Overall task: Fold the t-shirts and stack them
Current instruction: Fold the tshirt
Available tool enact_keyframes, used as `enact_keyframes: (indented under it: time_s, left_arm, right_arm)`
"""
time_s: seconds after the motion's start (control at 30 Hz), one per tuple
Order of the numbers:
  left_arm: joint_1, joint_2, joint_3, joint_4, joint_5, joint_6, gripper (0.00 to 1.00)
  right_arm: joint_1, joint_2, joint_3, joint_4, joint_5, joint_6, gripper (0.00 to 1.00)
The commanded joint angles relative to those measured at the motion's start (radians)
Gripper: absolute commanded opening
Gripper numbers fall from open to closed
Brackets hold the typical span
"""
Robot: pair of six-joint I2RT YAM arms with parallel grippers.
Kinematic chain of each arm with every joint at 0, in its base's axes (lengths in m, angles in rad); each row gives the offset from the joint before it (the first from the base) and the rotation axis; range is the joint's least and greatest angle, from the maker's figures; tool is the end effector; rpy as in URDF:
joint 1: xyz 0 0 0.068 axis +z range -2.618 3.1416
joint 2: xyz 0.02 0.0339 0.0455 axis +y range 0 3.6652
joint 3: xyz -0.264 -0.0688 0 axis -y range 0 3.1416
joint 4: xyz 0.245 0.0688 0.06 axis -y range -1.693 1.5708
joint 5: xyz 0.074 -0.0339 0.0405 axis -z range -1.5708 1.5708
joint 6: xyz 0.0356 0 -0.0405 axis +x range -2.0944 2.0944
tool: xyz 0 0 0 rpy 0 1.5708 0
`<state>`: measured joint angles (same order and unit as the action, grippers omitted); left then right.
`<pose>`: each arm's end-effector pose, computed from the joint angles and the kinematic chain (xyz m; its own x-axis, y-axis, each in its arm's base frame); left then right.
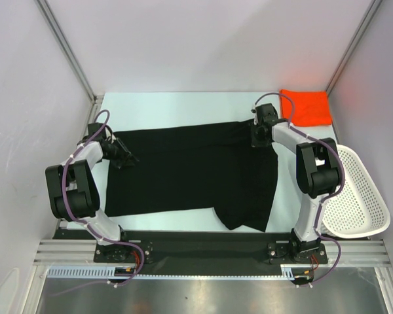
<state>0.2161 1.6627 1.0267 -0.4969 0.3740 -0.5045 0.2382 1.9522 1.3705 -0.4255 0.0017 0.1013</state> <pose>0.3177 0.0564 0.1821 -0.7510 -0.6255 -0.2113 -0.4698 0.7312 -0.4946 0.4028 0.0977 0.1814 -0.8410 -0.1001 -0.5316 -0.1508 0.9872 0.0526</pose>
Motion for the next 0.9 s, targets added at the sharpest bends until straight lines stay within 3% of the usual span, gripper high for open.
enact_keyframes:
  time_s: [0.0, 0.07, 0.17, 0.27, 0.3, 0.33, 0.37, 0.47, 0.57, 0.67, 0.73, 0.83, 0.87]
  left_arm:
    - [-0.001, -0.024, 0.030, -0.002, 0.013, 0.029, 0.34]
    - [-0.001, -0.023, 0.033, -0.002, 0.011, 0.027, 0.34]
    - [-0.001, -0.012, 0.032, 0.003, 0.013, 0.029, 0.34]
    - [-0.001, -0.012, 0.027, 0.006, 0.013, 0.034, 0.34]
    - [0.000, -0.014, 0.027, 0.004, 0.013, 0.035, 0.34]
    - [0.000, -0.017, 0.027, 0.004, 0.013, 0.038, 0.34]
    - [0.002, -0.018, 0.030, 0.003, 0.008, 0.041, 0.34]
    - [0.006, -0.017, 0.035, 0.000, 0.011, 0.044, 0.34]
    - [0.008, -0.018, 0.030, 0.001, 0.014, 0.044, 0.34]
    - [0.006, -0.020, 0.023, 0.006, 0.016, 0.043, 0.34]
    - [0.006, -0.020, 0.021, 0.006, 0.017, 0.043, 0.34]
    - [0.006, -0.023, 0.021, 0.006, 0.017, 0.043, 0.34]
    - [0.008, -0.023, 0.018, 0.006, 0.016, 0.044, 0.34]
  right_arm:
    - [0.001, 0.000, 0.129, -0.025, -0.090, 0.101, 0.00]
    - [-0.010, 0.043, 0.191, -0.045, -0.190, 0.185, 0.00]
    - [-0.048, 0.102, 0.271, -0.038, -0.322, 0.436, 0.00]
    - [-0.114, 0.181, 0.234, 0.150, -0.550, 0.754, 0.01]
    - [-0.131, 0.227, 0.217, 0.312, -0.599, 0.841, 0.01]
    - [-0.143, 0.249, 0.179, 0.409, -0.639, 1.036, 0.01]
    - [-0.163, 0.270, 0.164, 0.623, -0.698, 1.127, 0.02]
    - [-0.183, 0.359, 0.168, 0.856, -0.736, 1.424, 0.04]
    - [-0.192, 0.425, 0.238, 1.043, -0.762, 1.566, 0.18]
    - [-0.201, 0.496, 0.336, 1.114, -0.825, 1.627, 0.25]
    - [-0.211, 0.513, 0.389, 1.079, -0.871, 1.580, 0.30]
    - [-0.224, 0.458, 0.432, 0.824, -0.933, 1.317, 0.40]
    - [-0.226, 0.400, 0.435, 0.633, -0.930, 1.213, 0.41]
